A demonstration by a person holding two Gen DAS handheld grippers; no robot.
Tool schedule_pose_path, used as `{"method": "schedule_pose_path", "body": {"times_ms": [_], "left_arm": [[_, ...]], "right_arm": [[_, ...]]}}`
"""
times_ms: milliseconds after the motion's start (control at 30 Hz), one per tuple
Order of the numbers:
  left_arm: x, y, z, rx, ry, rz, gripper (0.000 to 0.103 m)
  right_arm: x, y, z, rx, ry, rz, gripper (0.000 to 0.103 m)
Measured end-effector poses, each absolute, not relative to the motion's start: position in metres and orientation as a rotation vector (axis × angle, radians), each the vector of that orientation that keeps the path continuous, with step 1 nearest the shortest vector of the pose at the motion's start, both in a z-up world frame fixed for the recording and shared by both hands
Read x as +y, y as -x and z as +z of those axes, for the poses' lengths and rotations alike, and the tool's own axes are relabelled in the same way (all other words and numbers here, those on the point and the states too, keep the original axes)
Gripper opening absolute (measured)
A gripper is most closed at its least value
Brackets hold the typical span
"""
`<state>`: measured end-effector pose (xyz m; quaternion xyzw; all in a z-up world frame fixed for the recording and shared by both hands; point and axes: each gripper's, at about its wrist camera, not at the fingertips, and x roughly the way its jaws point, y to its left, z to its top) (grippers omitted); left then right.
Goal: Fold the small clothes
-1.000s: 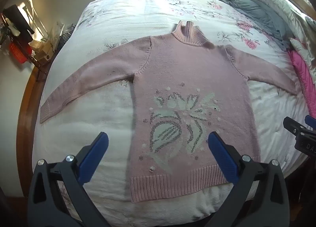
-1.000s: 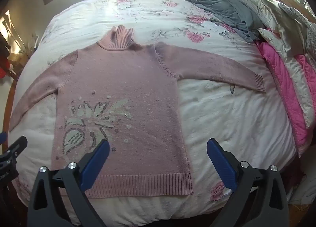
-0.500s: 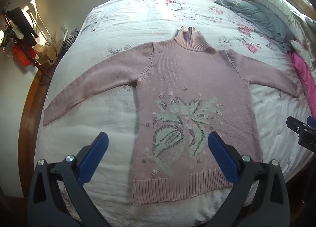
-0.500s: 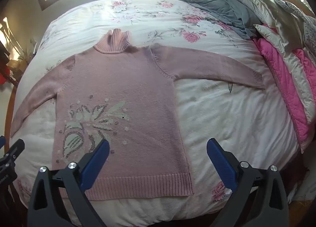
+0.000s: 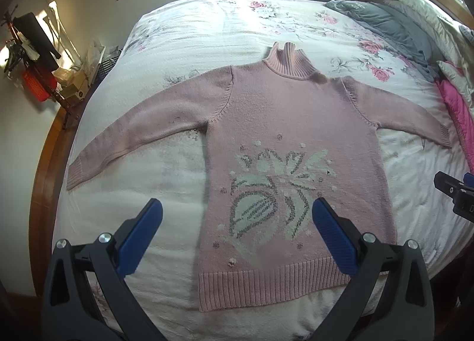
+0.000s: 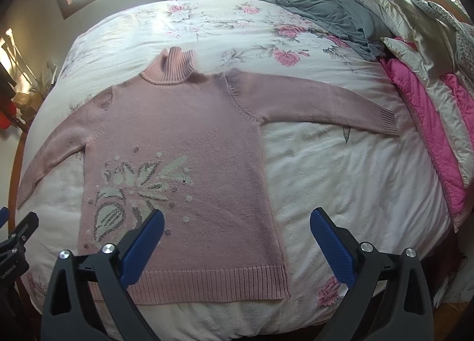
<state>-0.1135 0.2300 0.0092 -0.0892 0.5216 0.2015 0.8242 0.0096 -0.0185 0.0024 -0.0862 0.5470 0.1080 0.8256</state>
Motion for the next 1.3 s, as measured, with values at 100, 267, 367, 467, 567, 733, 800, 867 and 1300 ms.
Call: {"method": "schedule_pose_path", "body": {"times_ms": [100,267,367,467,567,733,800,867,1300], "left_arm": [[0.2296,0.1128,0.0078,1.109,0.184,0.430,0.100],[0.2292,0.1120,0.0068,1.109,0.185,0.434,0.100],[0.2294,0.1108,0.0057,1.111,0.184,0.437,0.100],[0.2298,0.1099,0.0046,1.112,0.185,0.442,0.100],[0.2306,0.1090,0.0036,1.112,0.185,0.446,0.100],[0.2317,0.1092,0.0017,1.115,0.181,0.449,0.100],[0.2319,0.1096,0.0015,1.114,0.180,0.450,0.100],[0.2319,0.1094,0.0013,1.115,0.179,0.449,0.100],[0.2319,0.1107,0.0005,1.114,0.170,0.454,0.100]], "right_arm": [[-0.0199,-0.0119,0.0029,1.161,0.177,0.230,0.099],[-0.0202,-0.0136,0.0031,1.160,0.180,0.232,0.099],[-0.0209,-0.0149,0.0032,1.160,0.181,0.234,0.099],[-0.0217,-0.0158,0.0020,1.159,0.178,0.238,0.099],[-0.0213,-0.0154,0.0007,1.159,0.179,0.239,0.099],[-0.0199,-0.0158,-0.0019,1.162,0.177,0.240,0.099],[-0.0198,-0.0159,-0.0020,1.162,0.177,0.240,0.099],[-0.0198,-0.0161,-0.0022,1.161,0.175,0.240,0.099],[-0.0207,-0.0157,-0.0013,1.157,0.170,0.243,0.099]]}}
